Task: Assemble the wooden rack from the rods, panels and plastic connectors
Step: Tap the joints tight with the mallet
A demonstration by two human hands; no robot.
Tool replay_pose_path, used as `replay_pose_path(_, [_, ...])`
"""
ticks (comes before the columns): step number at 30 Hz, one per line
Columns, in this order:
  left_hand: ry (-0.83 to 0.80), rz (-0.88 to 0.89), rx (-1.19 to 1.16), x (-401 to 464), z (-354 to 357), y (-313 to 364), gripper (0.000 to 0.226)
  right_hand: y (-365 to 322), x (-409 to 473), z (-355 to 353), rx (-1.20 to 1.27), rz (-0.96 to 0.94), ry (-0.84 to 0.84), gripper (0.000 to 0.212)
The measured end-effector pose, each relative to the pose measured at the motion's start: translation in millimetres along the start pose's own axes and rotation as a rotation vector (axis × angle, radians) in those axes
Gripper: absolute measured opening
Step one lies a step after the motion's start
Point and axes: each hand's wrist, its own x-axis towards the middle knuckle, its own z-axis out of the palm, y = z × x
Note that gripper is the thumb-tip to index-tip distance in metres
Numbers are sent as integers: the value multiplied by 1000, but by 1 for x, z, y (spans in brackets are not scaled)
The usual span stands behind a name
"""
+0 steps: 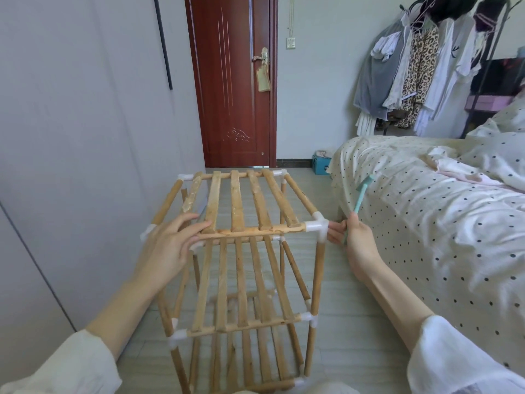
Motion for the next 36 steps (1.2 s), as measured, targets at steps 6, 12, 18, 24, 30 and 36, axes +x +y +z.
replay_pose_path(6, [-138, -386, 126, 23, -18, -32, 63, 4, -32, 11, 120, 88, -319, 41])
replay_pose_path(12, [-73, -299, -280, 50, -15, 12, 34, 17, -27, -1, 107, 48, -75, 37])
replay_pose_path(18, [-596, -193, -70, 65, -2, 96, 57, 33, -18, -23, 152, 89, 110, 27])
replay_pose_path(24, [-656, -112, 261, 66, 12, 110, 37, 40, -8, -39, 117, 99, 154, 26])
replay_pose_path(30, [-622, -23, 295, 55, 1, 63, 40, 27, -3, -50, 182, 21, 311, 30])
replay_pose_path(36, [-447, -91, 237, 41, -3, 46, 76, 33, -2, -40, 216, 151, 144, 30])
